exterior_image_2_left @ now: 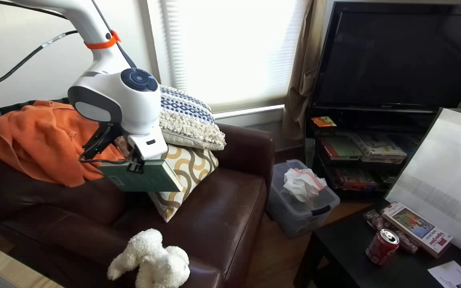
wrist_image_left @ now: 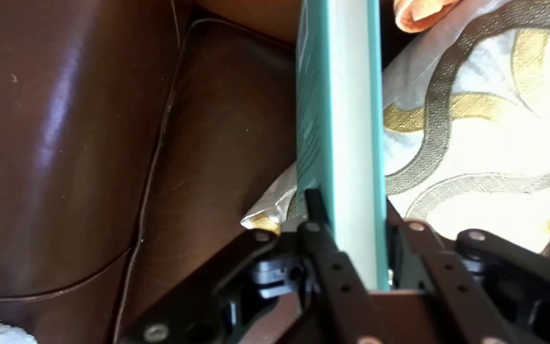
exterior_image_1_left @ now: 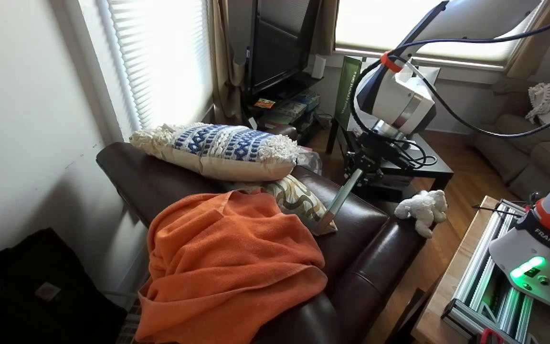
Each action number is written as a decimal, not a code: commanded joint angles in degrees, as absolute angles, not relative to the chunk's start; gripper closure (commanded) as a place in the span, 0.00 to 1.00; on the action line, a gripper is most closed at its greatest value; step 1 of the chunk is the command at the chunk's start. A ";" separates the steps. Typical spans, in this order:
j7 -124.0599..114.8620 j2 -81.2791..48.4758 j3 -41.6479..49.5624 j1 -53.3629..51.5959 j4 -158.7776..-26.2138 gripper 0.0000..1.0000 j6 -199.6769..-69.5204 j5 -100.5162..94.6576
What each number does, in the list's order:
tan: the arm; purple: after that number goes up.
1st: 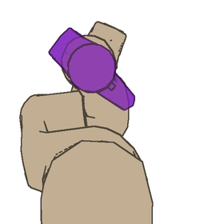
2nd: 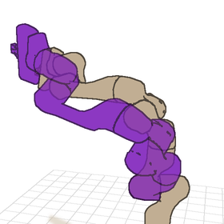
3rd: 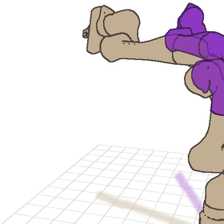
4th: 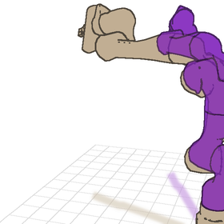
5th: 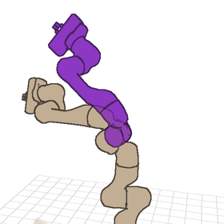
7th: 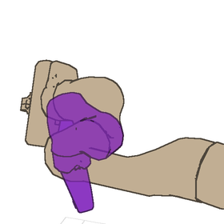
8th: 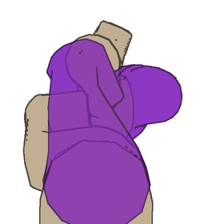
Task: Put the book on the seat of the sofa
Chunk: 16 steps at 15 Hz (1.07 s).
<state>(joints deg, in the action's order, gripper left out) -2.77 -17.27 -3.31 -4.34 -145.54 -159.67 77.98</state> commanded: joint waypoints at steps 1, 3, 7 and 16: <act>-5.25 -20.58 -1.39 -3.21 -144.02 0.93 -159.04 75.82; -1.73 -23.25 -0.46 -1.81 -141.68 0.93 -159.25 78.01; -0.50 -28.98 0.09 1.00 -136.74 0.93 -156.68 78.68; -2.61 -40.61 -0.88 1.41 -129.48 0.93 -155.43 77.60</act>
<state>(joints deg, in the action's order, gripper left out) -3.69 -37.80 -0.13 0.85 -132.85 -155.82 76.43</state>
